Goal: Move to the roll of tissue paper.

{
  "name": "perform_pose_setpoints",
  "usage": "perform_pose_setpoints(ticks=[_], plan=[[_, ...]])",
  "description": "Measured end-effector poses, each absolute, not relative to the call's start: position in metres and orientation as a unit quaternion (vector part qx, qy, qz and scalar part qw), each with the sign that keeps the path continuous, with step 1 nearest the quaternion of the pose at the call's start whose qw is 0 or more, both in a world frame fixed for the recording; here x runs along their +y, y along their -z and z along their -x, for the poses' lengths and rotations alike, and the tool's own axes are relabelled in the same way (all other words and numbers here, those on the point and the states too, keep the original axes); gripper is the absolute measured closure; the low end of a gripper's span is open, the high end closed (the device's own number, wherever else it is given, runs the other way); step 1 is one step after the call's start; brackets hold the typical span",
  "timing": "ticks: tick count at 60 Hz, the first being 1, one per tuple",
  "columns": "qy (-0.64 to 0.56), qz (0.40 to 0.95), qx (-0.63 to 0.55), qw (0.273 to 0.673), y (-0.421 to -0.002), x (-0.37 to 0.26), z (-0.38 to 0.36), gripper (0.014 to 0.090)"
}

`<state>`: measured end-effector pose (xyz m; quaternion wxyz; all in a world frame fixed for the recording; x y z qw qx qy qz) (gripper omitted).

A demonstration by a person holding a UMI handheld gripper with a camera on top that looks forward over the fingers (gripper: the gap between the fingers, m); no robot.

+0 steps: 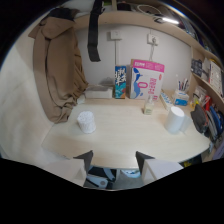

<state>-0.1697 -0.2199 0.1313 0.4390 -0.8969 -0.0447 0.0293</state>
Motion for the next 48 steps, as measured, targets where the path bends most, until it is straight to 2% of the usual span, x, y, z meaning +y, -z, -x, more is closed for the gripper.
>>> perform_pose_setpoints(ticks=[19, 48], plan=[[-0.029, 0.899, -0.036, 0.436, -0.123, -0.205, 0.14, 0.0179], [0.022, 0.9, -0.004, 0.435, -0.072, -0.135, -0.04, 0.0184]])
